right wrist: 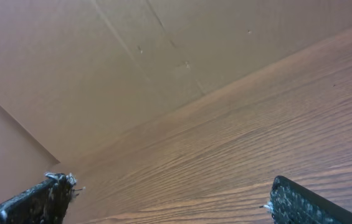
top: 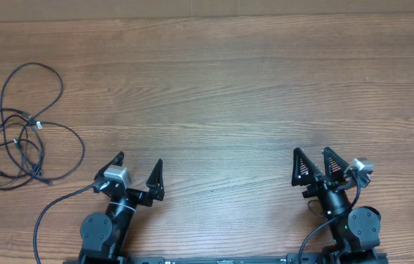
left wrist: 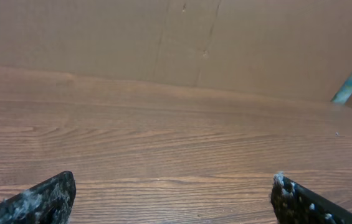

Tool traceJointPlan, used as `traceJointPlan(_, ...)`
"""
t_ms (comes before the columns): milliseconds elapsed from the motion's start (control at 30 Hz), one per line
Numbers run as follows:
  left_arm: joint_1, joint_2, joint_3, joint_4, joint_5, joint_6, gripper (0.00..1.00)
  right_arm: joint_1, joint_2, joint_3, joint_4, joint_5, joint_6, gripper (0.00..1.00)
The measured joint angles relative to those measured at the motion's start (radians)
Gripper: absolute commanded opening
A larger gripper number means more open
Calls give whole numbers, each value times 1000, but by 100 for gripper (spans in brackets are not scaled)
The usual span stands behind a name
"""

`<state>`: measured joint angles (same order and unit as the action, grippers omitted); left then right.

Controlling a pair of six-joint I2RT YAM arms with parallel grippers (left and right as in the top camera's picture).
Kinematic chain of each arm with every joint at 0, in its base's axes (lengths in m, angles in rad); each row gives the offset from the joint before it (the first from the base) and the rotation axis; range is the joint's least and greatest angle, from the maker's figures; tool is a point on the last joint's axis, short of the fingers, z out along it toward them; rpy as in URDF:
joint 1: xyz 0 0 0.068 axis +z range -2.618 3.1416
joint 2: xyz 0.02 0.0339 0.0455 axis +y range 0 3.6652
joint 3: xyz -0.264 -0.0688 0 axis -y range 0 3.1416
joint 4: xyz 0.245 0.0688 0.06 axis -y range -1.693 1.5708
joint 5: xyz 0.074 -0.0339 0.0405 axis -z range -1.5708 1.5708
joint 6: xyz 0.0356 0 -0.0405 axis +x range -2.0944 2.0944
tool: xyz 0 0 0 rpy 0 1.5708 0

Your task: Untangle cables

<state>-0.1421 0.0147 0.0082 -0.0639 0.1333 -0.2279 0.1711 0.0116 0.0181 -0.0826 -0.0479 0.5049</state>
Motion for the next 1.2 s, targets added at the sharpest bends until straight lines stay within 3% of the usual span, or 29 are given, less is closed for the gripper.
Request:
traceJointPlan(300,0,0,0,0,0,0,99,0,0,0,-2,13,-26,100)
traceJointPlan(767,0,0,0,0,0,0,100,1,0,0,-7,27,-507,100)
traceJointPlan(1200,0,0,0,0,0,0,100,1,0,0,-7,26,-575,100)
